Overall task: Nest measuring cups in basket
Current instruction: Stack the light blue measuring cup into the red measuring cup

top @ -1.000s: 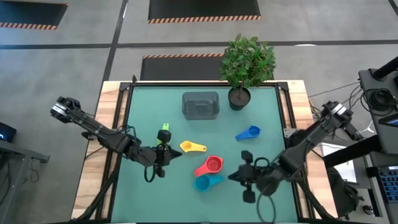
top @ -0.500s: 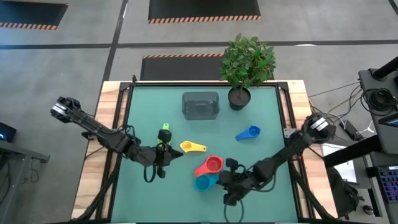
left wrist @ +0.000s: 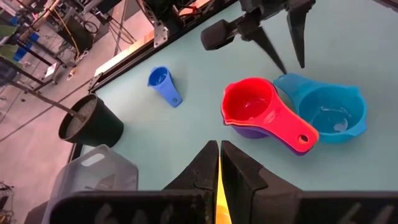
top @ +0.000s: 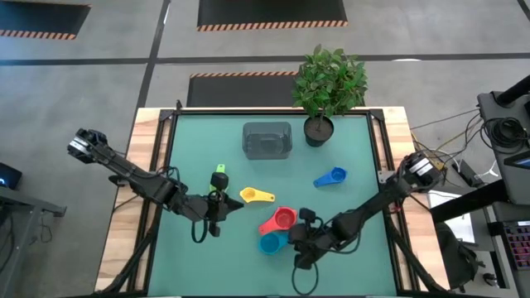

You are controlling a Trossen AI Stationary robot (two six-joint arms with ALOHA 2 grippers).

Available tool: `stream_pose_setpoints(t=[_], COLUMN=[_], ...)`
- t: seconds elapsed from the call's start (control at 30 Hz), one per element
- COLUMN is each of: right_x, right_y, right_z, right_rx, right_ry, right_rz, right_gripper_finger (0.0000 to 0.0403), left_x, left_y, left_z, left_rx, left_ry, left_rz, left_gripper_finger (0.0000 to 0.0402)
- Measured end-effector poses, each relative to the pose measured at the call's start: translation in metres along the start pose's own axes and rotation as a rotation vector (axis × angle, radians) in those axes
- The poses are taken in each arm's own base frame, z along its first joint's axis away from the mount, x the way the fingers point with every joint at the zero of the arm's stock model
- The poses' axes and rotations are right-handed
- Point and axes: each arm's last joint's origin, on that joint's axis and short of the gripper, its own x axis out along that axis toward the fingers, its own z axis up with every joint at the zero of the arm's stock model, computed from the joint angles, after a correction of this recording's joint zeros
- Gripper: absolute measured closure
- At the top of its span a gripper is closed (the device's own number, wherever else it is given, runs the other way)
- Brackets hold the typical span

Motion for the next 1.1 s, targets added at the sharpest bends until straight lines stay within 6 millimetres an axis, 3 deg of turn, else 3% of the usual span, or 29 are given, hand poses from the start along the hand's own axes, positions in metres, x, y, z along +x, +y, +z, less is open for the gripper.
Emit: stream_pose_setpoints(t=[0.23,0.4,0.83,1.1], right_x=[0.009,0.013,0.030,0.032], right_y=[-0.003,-0.003,-0.002,0.008], right_z=[-0.007,-0.012,-0.021,-0.016], right_rx=[-0.025,-0.038,-0.057,0.019], right_ry=[0.014,0.042,0.064,0.038], right_rz=[-0.072,-0.083,-0.097,0.052], right_gripper_finger=[0.0215,0.0181,0.0176,0.0177], left_x=[0.000,0.000,0.000,0.000], left_y=[0.000,0.000,0.000,0.000], left_z=[0.000,0.000,0.000,0.000], left_rx=[0.013,0.014,0.020,0.020], left_ry=[0.001,0.001,0.000,0.000], left_rz=[0.000,0.000,0.000,0.000], left_gripper_finger=[0.0402,0.0402,0.0402,0.0402])
